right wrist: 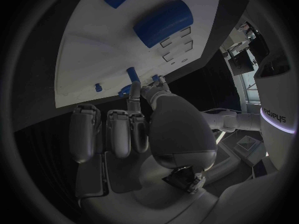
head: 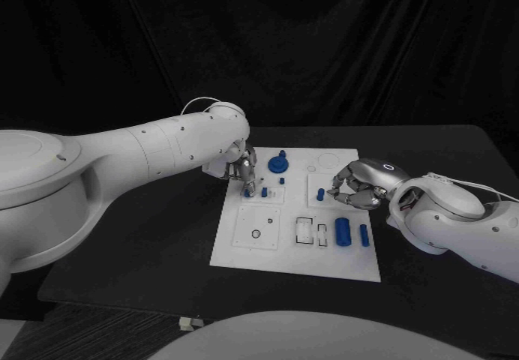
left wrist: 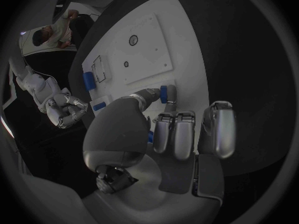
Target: Assemble the parts on the task board
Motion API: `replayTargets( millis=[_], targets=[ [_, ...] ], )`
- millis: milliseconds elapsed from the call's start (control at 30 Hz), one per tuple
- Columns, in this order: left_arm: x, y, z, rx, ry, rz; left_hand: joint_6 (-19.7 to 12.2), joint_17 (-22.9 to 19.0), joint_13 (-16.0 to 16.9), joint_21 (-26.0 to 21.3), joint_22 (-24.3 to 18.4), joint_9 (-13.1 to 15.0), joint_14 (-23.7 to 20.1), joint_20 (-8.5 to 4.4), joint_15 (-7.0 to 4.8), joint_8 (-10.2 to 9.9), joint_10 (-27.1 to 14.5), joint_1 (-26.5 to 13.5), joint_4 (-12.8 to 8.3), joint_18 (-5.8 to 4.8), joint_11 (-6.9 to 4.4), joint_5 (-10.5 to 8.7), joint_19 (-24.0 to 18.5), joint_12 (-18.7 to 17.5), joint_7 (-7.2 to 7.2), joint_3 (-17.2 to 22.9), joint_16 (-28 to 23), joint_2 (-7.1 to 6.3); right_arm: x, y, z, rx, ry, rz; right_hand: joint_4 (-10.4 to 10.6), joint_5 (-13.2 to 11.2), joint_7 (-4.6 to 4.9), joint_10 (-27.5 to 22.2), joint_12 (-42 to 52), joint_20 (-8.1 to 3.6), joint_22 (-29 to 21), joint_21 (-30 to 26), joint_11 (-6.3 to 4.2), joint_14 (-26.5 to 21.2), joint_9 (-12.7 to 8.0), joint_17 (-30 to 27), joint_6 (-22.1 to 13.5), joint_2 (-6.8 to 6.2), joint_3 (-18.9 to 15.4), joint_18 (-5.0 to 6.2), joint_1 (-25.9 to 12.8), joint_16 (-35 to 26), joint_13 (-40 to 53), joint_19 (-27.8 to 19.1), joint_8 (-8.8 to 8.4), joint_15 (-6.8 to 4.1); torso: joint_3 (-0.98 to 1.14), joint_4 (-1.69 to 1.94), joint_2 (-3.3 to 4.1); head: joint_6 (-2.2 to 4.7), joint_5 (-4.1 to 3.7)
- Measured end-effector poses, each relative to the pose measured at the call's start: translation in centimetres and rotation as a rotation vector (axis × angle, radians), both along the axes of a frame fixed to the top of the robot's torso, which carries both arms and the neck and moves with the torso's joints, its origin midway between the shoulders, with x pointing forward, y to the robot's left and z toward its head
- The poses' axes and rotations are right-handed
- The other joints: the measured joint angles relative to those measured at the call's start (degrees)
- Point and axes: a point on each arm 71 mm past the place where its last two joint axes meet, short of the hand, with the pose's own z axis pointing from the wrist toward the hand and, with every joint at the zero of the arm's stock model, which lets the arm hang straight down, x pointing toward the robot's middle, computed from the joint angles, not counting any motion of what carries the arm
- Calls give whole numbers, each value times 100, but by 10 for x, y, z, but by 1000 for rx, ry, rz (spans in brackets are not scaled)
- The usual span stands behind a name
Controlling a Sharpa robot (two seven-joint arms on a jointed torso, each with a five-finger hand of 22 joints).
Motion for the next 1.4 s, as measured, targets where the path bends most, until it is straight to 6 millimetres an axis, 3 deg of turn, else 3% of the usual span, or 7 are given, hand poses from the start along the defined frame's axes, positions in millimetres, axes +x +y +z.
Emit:
replayTargets(
  millis=[167,333,533,600,867,900,1400],
  targets=[
    [0,-1,0,-1,3,-4,1,0,0,-44,0,42,0,1,0,-28,0,-53,-1,0,0,-3,-2,0,-1,0,0,-52,0,0,0,-1,2,1,0,0,0,0,0,0,0,0,0,0,0,0,0,0,0,0,0,0,0,0,0,0,0,0,0,0,10],
    [0,-1,0,-3,3,-3,43,0,0,-101,0,42,0,2,0,-97,0,-129,-54,0,0,-311,-5,-1,-43,54,0,23,0,1,0,-2,3,2,0,0,0,0,0,0,0,0,0,0,0,0,0,0,0,0,0,0,0,0,0,0,1,1,2,0,2],
    [1,1,0,-8,3,0,72,0,0,-154,0,42,0,-18,0,-139,0,-263,-54,1,0,-418,-121,-2,-73,54,0,22,0,1,0,-3,5,3,0,0,0,0,0,0,0,0,0,0,0,0,0,0,0,0,0,0,0,0,0,0,1,2,5,0,-4],
    [1,0,0,-10,3,-1,72,0,0,-155,0,42,0,-18,0,-184,0,-263,-54,1,0,-572,-122,-2,-73,54,0,23,0,2,-1,-3,5,4,0,0,0,0,0,0,0,0,1,0,0,0,0,0,0,0,0,0,0,0,0,0,1,2,5,0,1],
    [1,-1,0,-16,3,-6,90,0,0,-222,0,40,0,11,1,-294,38,-265,-54,2,36,-840,-154,-3,-94,54,0,25,0,2,-1,-5,7,5,0,0,19,-68,0,1,0,0,69,0,0,0,-18,0,0,0,0,0,0,0,0,1,-1,1,6,0,15],
    [1,-1,0,-17,3,-6,89,0,0,-222,0,40,1,12,1,-295,39,-332,-54,2,39,-883,-155,-4,-94,54,0,91,0,2,-1,-5,7,5,0,0,19,-68,0,1,0,0,69,0,0,0,-18,0,0,0,0,0,0,0,0,0,-1,1,6,0,8],
    [2,-2,0,-22,3,-6,130,0,0,-319,0,40,30,42,31,-428,-12,-408,-53,2,89,-951,-186,-91,-135,53,0,16,0,3,-1,-7,9,6,0,0,19,-68,0,69,0,0,69,0,0,0,-18,0,0,0,0,-1,0,-70,0,1,-1,1,5,0,10]
  ],
)
